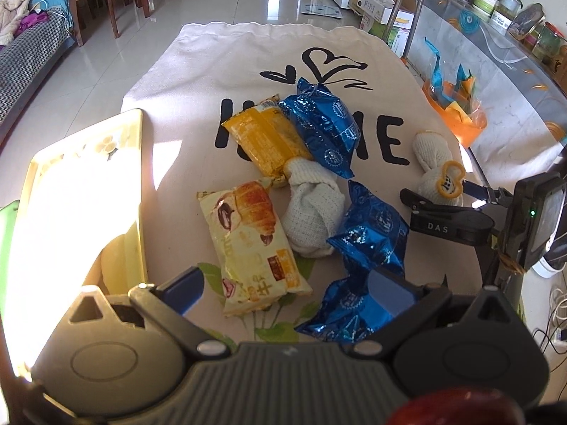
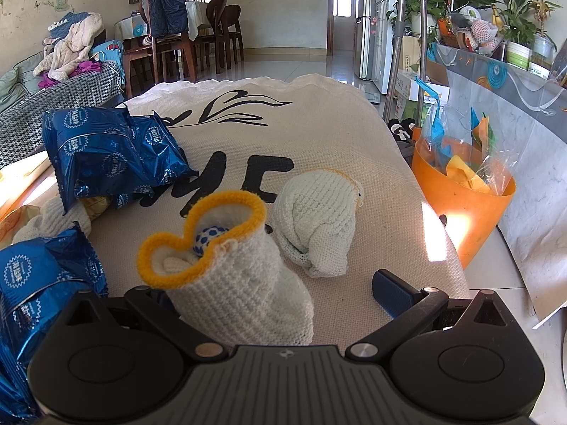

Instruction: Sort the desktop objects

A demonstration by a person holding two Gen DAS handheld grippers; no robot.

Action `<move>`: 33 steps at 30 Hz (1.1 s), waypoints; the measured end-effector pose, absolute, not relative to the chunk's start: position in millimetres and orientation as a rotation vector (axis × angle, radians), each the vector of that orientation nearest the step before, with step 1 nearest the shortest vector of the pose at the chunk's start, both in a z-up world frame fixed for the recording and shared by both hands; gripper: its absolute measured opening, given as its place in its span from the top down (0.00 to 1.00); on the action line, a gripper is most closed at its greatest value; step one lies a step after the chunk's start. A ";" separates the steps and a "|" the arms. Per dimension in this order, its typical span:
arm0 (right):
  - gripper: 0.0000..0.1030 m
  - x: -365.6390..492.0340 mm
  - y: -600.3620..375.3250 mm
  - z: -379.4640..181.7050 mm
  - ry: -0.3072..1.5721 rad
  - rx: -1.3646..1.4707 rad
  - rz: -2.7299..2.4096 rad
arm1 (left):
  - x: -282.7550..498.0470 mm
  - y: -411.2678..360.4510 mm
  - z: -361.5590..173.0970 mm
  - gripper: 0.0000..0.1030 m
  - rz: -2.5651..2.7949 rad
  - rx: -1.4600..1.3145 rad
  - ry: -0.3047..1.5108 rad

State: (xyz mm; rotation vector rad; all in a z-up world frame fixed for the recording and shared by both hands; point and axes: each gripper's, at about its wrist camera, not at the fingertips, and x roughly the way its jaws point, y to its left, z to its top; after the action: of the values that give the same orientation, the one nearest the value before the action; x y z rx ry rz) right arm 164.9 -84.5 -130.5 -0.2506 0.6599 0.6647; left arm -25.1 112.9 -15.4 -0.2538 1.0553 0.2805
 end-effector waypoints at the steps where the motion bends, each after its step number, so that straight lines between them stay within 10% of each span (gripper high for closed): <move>1: 0.00 164.9 -84.6 -130.4 0.660 -0.251 0.665 | -24.7 113.0 -15.9 0.01 0.282 -0.255 1.057; 33: 0.00 164.5 -83.9 -130.8 0.660 -0.251 0.665 | -38.3 147.6 24.2 0.01 0.408 -0.221 0.900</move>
State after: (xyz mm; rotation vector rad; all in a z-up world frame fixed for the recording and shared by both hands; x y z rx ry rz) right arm 164.5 -83.9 -130.8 -0.2505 0.6599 0.6646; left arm -38.3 147.6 24.2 -0.2210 0.9005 0.4081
